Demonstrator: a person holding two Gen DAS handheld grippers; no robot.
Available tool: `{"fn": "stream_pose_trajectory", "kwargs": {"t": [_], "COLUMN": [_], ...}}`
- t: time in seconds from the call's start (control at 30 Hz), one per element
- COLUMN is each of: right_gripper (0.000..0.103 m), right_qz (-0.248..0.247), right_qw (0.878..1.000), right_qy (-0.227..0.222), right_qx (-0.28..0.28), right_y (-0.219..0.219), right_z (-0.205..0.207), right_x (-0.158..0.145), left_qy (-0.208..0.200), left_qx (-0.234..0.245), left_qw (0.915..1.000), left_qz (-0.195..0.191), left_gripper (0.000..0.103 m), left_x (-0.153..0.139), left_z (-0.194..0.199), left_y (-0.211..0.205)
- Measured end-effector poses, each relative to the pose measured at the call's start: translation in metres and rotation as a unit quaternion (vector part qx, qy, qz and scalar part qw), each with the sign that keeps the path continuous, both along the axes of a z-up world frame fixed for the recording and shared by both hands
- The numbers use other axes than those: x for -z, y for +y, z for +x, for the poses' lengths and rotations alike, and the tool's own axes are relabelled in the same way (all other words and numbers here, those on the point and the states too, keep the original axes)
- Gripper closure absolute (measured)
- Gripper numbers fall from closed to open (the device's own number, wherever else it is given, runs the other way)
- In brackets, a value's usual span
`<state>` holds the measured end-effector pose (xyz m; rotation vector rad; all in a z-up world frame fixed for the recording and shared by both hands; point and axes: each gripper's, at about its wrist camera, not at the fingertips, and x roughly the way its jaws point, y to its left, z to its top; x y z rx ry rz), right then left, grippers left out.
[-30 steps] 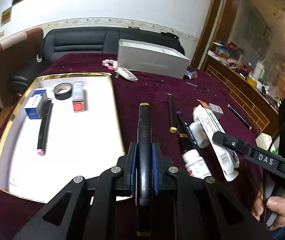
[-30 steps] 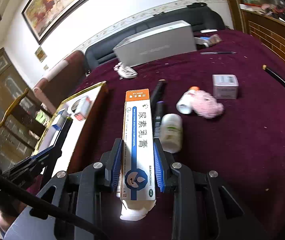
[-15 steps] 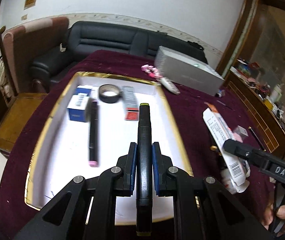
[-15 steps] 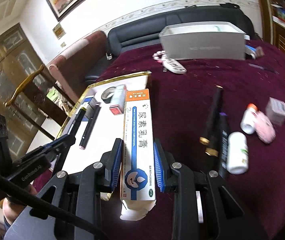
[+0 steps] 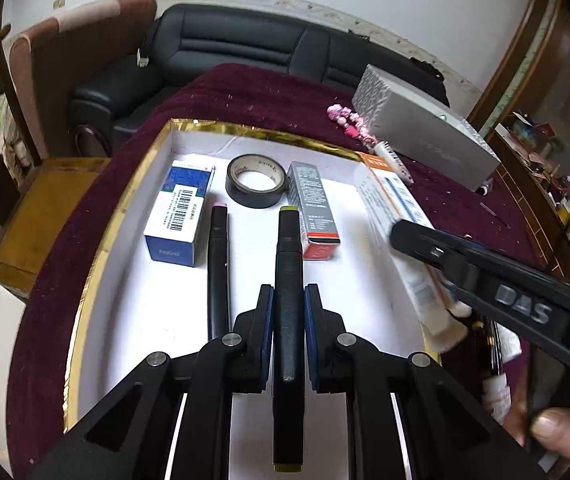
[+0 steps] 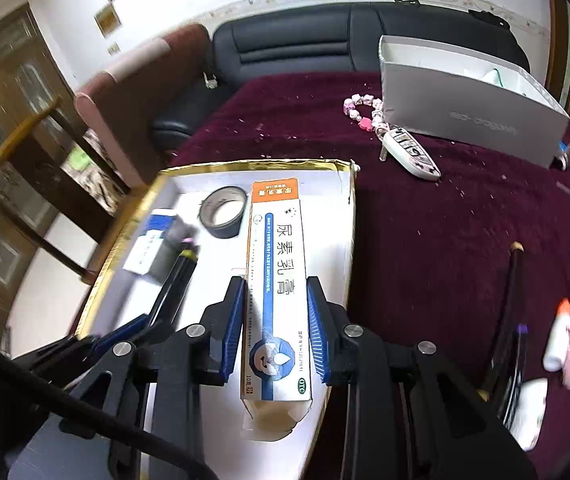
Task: Organize objects
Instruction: 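Carry the marker with the left gripper while the right gripper carries the cream box to the tray, then open the left gripper over the tray while the right gripper releases the cream box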
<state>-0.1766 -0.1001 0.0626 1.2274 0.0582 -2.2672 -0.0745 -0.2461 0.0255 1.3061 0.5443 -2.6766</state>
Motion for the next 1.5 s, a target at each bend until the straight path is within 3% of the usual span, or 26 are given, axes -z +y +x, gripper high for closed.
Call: {"fn": "stream_pose_trajectory", "kwargs": {"t": [0.3,0.6,0.9,1.27,1.5], "right_gripper": [0.076,0.076,0.075,0.071,0.070], "right_qz": [0.049,0.050,0.036,0.017,-0.027], "right_qw": [0.998,0.998,0.998,0.997,0.997], "right_qy": [-0.010,-0.036,-0.051,-0.073,-0.066], "right_qx": [0.028,0.028,0.023,0.016,0.007], "right_y": [-0.020,-0.029,-0.033,-0.019,0.005], "right_z": [-0.042,-0.055,-0.055,-0.043,-0.022], "right_x": [0.019,0.039,0.043,0.037,0.022], "left_qy": [-0.019,-0.025,-0.032,-0.012,-0.003], "left_qx": [-0.019,-0.017,-0.024,-0.024,-0.022], "left_qw": [0.9994,0.9991,0.9984,0.9985,0.9987], "left_qz": [0.020,0.030,0.040,0.048,0.047], "left_gripper": [0.092,0.092,0.092,0.091,0.091], "left_x": [0.019,0.020,0.023,0.017,0.011], "left_z": [-0.017,-0.023,-0.026,-0.016,-0.005], "left_y": [-0.013,-0.015,-0.019,-0.020,-0.014]}}
